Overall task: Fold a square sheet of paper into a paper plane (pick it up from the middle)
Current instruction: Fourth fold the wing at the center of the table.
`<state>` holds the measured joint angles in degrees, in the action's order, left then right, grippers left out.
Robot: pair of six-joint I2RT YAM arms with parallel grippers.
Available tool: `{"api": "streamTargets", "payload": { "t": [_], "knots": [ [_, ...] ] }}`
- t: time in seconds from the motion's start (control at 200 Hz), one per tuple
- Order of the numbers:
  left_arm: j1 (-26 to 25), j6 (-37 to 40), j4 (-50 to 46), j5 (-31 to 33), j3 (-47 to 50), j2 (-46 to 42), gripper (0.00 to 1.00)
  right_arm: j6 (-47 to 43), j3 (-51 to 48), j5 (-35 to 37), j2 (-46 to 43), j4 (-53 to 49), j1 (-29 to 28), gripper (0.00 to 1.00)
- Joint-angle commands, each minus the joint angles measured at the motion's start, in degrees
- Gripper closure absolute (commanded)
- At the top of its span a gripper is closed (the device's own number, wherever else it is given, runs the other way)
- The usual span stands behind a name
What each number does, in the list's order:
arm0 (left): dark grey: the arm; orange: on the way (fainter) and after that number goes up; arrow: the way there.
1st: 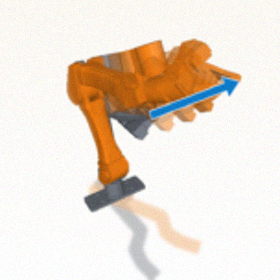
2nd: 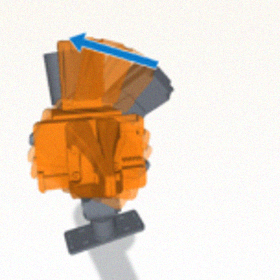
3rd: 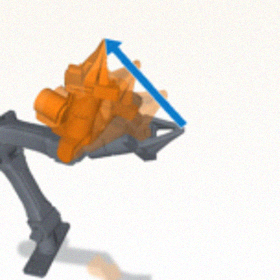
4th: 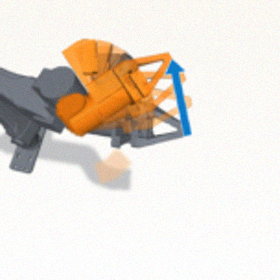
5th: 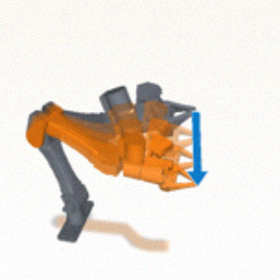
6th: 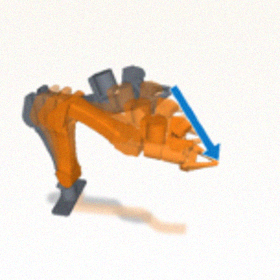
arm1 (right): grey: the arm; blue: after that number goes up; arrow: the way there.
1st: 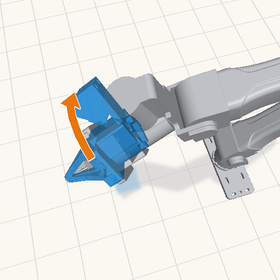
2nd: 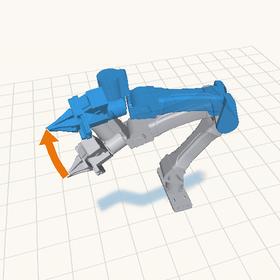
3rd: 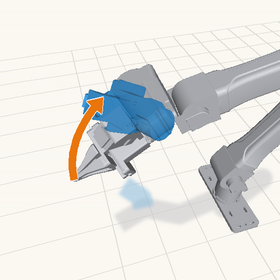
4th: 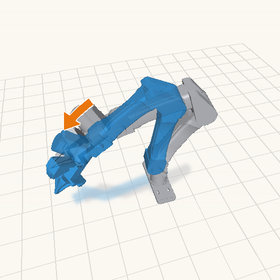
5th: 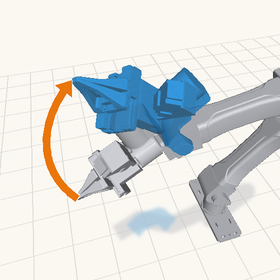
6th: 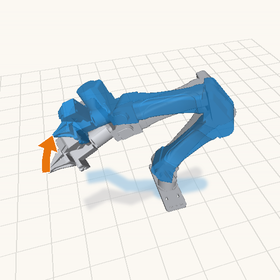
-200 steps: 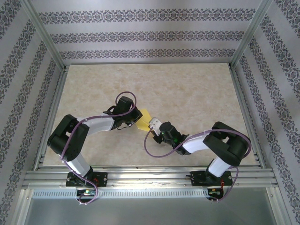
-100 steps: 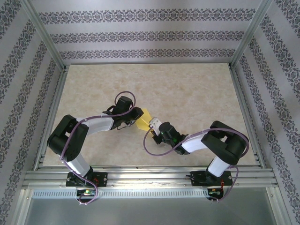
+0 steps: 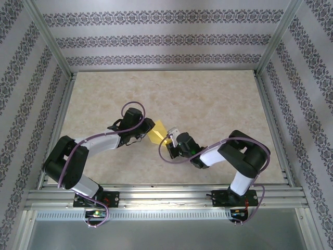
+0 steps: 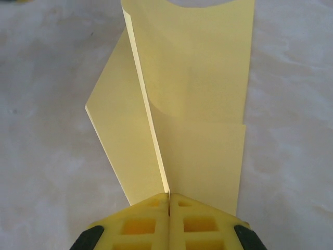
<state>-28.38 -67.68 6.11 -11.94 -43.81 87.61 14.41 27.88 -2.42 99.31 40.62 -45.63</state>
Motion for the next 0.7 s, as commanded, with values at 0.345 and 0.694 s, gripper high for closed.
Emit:
{"api": "streamTargets", "payload": {
  "t": [0.345, 0.694],
  "knots": [
    [0.6, 2.3, 2.4, -3.0, 0.4, 2.1, 0.73, 21.9, 5.3, -24.4, 5.5, -1.0, 9.3, 1.0],
    [0.5, 2.0, 7.3, -8.3, -0.3, 7.7, 0.79, 31.0, 9.2, -32.7, 7.8, -2.7, 11.8, 1.0]
  ]
}}
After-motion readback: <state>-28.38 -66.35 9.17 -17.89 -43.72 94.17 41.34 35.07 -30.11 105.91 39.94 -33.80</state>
